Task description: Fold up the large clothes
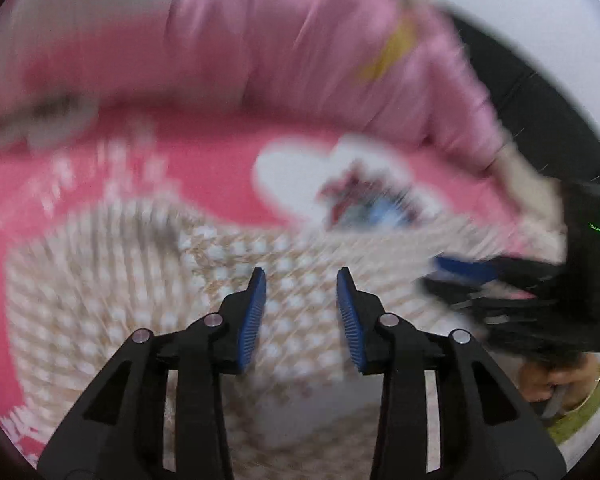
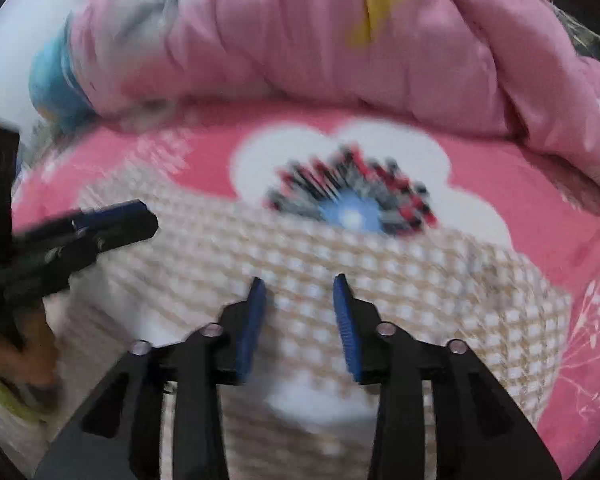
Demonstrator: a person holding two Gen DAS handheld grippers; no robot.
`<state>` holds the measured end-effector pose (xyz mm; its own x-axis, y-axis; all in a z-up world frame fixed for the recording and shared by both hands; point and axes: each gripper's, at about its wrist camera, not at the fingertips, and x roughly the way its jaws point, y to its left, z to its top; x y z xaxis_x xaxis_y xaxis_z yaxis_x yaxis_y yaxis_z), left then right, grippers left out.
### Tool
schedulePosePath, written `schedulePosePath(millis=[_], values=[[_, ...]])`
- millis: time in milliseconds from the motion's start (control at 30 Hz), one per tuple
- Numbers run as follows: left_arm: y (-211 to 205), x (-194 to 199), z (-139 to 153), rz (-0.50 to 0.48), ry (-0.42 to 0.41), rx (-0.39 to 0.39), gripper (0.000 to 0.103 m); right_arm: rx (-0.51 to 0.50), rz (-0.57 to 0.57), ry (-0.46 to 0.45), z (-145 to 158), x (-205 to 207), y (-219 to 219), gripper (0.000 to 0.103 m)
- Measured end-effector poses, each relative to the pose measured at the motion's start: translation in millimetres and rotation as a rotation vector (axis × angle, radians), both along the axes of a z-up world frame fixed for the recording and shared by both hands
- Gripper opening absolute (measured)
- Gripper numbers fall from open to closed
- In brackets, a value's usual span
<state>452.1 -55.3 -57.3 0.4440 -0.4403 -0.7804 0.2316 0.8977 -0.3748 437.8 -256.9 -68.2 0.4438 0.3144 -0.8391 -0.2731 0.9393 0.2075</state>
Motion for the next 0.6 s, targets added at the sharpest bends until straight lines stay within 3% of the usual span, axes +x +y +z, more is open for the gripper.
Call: schedulePosePath(millis=[33, 100, 167, 233, 400, 467, 533, 567, 600], values=[[9, -5, -2, 0.005, -0.026, -0.051, 0.029, 0.020, -0.003, 0.001, 1, -7, -9, 0.038], [21, -13, 0, -0.001, -0.038, -0.079, 0.029, 0.017, -0.009, -0.001, 9, -25, -27, 0.038], [28, -19, 3, -0.007, -0.035, -0.071, 0.026, 0.004, -0.018, 0.016, 16, -33, -38, 0.038], [29, -24, 13, 0.013, -0.052, -0.016, 0.029, -0.049, -0.058, 0.015, 26, -35, -38, 0.045], [16, -42, 47, -0.039, -0.163, -0.024, 0.035, 0.020, -0.021, -0.078, 56, -32, -19, 0.045], [-4, -43, 45, -0.079, -0.159, 0.025, 0.040, -0.027, -0.005, -0.064, 44, -24, 1, 0.046], [-20, -45, 27, -0.110, -0.098, 0.121, 0.042, -0.134, 0.010, -0.005, 10, -22, 17, 0.053], [-27, -48, 12, -0.119, -0.081, 0.179, 0.043, -0.149, 0.010, -0.026, -2, -30, 17, 0.053], [-31, -56, 8, -0.127, -0.126, 0.215, 0.043, -0.162, 0.011, -0.053, -3, -34, 20, 0.054]])
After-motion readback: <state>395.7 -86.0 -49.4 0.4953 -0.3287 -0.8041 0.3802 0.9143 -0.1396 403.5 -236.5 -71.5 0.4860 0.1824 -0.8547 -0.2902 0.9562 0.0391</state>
